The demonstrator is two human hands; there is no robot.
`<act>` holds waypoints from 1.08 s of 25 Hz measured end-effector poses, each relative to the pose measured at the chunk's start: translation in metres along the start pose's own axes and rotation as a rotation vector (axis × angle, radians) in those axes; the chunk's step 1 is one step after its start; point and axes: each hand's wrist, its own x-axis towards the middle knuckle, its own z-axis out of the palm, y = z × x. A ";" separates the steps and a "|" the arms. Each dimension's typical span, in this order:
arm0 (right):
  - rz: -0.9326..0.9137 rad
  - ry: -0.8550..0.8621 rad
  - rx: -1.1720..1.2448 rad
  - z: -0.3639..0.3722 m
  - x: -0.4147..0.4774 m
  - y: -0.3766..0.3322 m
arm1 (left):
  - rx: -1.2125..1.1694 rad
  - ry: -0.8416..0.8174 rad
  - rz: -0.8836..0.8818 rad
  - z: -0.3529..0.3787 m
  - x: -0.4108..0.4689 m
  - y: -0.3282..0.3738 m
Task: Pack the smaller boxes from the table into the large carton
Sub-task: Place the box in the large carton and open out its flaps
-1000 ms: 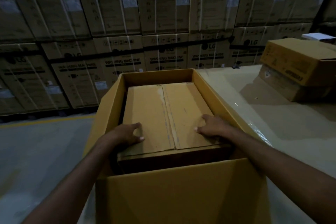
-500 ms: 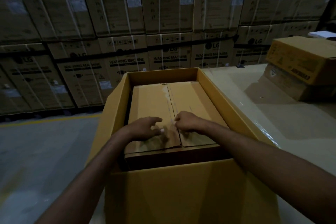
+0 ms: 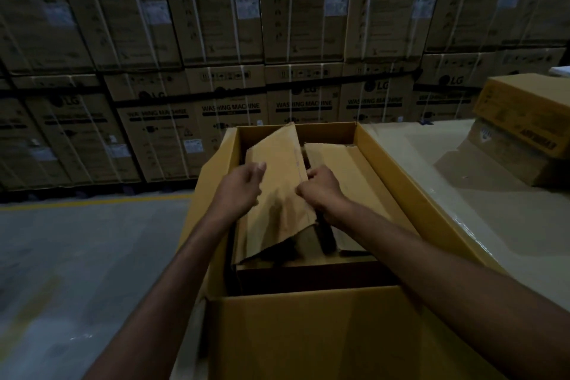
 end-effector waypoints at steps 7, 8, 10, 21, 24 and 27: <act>-0.431 -0.154 0.029 0.041 -0.059 -0.069 | -0.196 -0.077 -0.058 -0.081 -0.001 0.022; -0.463 -0.208 0.025 0.051 -0.066 -0.072 | -0.173 -0.079 -0.066 -0.088 -0.002 0.020; -0.451 -0.294 0.002 0.071 -0.072 -0.072 | -0.136 -0.027 -0.101 -0.101 -0.001 0.011; -0.407 -0.436 -0.400 0.084 -0.045 -0.026 | 0.308 -0.014 -0.116 -0.121 0.016 0.004; -0.409 -0.321 -0.601 0.052 -0.034 -0.007 | 0.745 0.121 0.123 -0.082 0.001 0.024; -0.331 -0.162 -0.789 0.013 -0.026 0.016 | 0.646 -0.091 0.242 -0.017 -0.001 0.043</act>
